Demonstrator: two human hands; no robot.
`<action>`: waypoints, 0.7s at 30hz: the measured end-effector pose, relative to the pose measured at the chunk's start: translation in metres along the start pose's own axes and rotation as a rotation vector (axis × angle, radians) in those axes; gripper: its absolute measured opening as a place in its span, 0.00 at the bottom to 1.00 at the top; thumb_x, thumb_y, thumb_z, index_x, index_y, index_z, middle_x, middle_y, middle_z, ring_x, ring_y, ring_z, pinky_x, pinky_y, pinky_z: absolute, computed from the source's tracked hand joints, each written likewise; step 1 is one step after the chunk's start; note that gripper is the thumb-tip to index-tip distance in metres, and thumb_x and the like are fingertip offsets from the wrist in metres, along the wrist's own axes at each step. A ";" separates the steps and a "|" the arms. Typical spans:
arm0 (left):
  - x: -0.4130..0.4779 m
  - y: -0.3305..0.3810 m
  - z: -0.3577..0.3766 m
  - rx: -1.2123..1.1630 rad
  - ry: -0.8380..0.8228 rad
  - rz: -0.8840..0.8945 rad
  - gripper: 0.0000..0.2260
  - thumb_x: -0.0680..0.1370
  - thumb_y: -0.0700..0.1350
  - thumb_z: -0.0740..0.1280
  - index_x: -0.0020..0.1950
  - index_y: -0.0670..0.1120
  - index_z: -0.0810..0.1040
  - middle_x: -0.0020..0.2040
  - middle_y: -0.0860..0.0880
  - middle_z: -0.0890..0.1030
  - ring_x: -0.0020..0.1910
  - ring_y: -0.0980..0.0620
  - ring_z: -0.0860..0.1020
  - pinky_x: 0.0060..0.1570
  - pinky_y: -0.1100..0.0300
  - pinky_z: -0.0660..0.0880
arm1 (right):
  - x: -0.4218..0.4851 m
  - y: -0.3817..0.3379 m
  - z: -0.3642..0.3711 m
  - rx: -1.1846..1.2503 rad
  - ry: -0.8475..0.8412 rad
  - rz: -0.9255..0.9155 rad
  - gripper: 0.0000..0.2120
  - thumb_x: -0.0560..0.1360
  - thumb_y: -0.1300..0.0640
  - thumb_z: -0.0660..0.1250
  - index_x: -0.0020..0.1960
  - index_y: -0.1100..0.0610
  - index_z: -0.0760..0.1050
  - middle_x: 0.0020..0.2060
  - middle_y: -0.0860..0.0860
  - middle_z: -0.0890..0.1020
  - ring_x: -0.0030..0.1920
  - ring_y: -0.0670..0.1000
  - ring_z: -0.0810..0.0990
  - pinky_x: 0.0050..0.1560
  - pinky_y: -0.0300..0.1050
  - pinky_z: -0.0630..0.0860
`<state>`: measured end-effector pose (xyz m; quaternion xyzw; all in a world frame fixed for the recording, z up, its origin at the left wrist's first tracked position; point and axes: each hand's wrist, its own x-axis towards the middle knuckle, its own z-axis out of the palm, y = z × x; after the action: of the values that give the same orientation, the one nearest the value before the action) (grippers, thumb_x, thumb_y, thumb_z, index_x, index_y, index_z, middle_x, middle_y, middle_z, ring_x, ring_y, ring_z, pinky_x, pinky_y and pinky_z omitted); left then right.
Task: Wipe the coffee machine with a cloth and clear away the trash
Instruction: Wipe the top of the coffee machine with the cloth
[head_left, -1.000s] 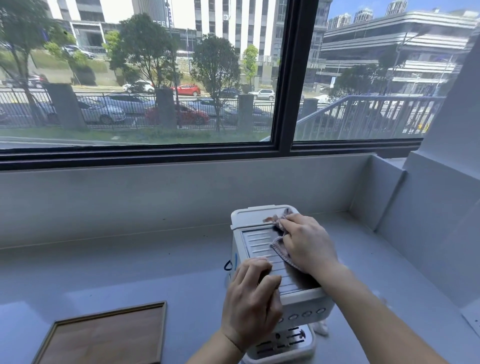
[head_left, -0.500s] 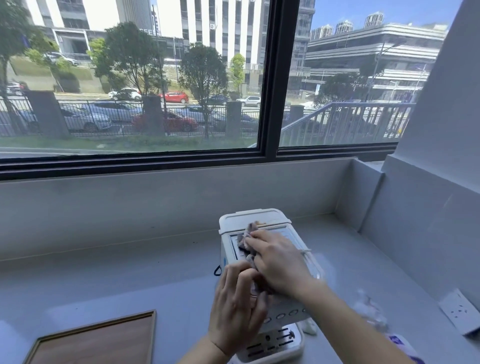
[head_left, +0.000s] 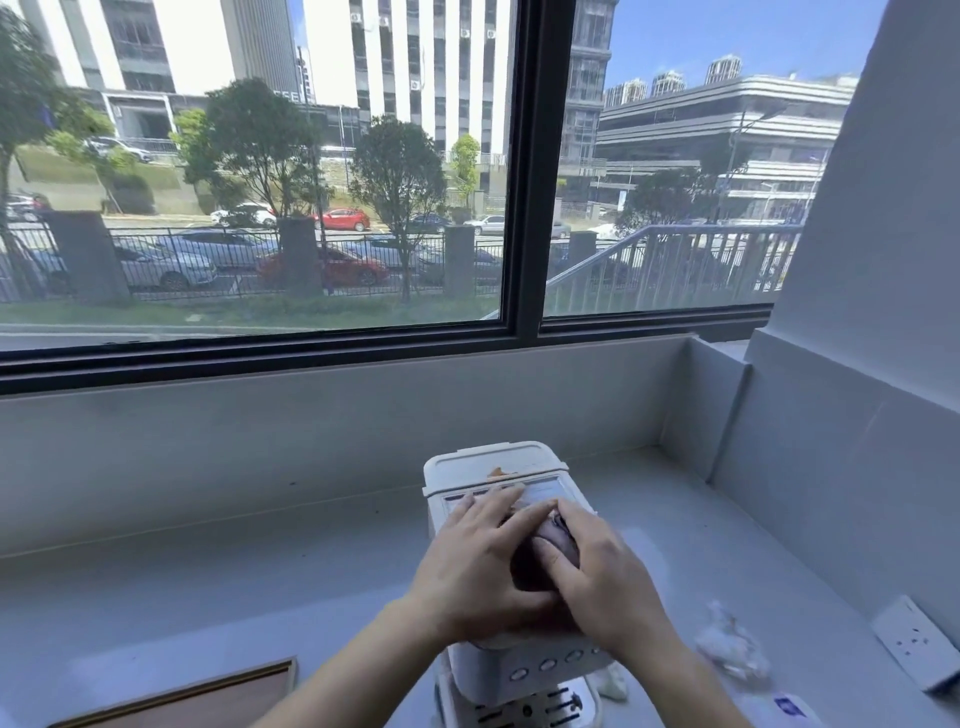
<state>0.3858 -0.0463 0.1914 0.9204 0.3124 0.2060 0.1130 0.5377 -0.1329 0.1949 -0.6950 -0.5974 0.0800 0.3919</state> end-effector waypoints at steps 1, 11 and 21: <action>0.005 0.000 0.001 -0.001 0.013 0.013 0.36 0.68 0.69 0.64 0.75 0.64 0.61 0.73 0.58 0.70 0.73 0.56 0.65 0.75 0.52 0.57 | 0.000 -0.001 0.002 0.043 -0.006 0.018 0.11 0.76 0.47 0.66 0.58 0.43 0.73 0.52 0.36 0.78 0.57 0.44 0.77 0.49 0.37 0.71; 0.039 -0.056 -0.030 0.180 0.084 -0.140 0.22 0.70 0.48 0.68 0.65 0.55 0.75 0.61 0.54 0.78 0.61 0.47 0.73 0.60 0.51 0.70 | 0.018 -0.009 0.013 -0.366 -0.164 0.032 0.45 0.74 0.30 0.58 0.81 0.55 0.49 0.80 0.50 0.55 0.79 0.48 0.51 0.77 0.43 0.49; 0.068 -0.044 -0.011 0.252 -0.014 -0.103 0.19 0.77 0.67 0.58 0.62 0.61 0.73 0.64 0.62 0.73 0.69 0.54 0.65 0.59 0.47 0.66 | 0.020 -0.005 0.027 -0.439 -0.111 0.093 0.52 0.67 0.24 0.47 0.81 0.55 0.46 0.81 0.51 0.52 0.80 0.49 0.49 0.78 0.46 0.43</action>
<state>0.4061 0.0310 0.2072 0.9115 0.3819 0.1525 0.0092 0.5234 -0.1032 0.1865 -0.7850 -0.5884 0.0042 0.1938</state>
